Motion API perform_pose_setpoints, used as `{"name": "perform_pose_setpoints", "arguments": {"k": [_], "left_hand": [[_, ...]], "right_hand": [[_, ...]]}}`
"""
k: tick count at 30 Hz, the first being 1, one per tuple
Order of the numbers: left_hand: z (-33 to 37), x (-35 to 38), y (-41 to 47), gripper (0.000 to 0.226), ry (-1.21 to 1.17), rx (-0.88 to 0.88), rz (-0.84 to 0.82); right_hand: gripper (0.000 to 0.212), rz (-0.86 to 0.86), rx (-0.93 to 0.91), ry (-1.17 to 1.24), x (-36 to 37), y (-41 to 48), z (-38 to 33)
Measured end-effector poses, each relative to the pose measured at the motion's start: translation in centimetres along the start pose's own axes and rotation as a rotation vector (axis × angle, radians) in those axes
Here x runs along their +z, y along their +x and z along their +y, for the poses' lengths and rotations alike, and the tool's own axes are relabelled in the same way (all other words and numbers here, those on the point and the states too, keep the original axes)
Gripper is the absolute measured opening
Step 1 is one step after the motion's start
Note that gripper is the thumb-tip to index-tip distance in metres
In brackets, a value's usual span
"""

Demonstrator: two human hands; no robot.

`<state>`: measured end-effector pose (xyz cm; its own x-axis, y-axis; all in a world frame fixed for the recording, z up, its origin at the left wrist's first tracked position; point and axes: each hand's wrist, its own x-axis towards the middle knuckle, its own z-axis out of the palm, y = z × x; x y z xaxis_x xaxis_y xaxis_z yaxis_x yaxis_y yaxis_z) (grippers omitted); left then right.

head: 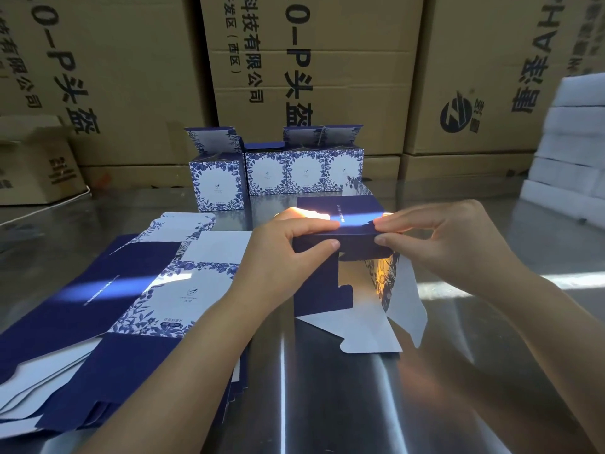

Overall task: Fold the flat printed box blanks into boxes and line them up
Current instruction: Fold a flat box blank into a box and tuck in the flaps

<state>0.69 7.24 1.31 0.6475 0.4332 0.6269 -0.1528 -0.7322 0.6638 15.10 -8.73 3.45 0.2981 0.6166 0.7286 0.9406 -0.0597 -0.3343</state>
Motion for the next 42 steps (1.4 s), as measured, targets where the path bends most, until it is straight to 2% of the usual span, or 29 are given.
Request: {"name": "perform_pose_setpoints", "arguments": {"k": [7, 33, 42], "left_hand": [[0.4, 0.4, -0.2, 0.022, -0.015, 0.042, -0.023], [0.6, 0.5, -0.2, 0.024, -0.013, 0.041, -0.027], [0.6, 0.5, -0.2, 0.021, -0.013, 0.041, -0.028]], "right_hand": [[0.019, -0.015, -0.076, -0.062, 0.7, -0.3, -0.9], [0.014, 0.046, -0.071, -0.049, 0.9, -0.4, -1.0], [0.019, -0.005, -0.050, -0.043, 1.0, -0.2, -0.9]]}}
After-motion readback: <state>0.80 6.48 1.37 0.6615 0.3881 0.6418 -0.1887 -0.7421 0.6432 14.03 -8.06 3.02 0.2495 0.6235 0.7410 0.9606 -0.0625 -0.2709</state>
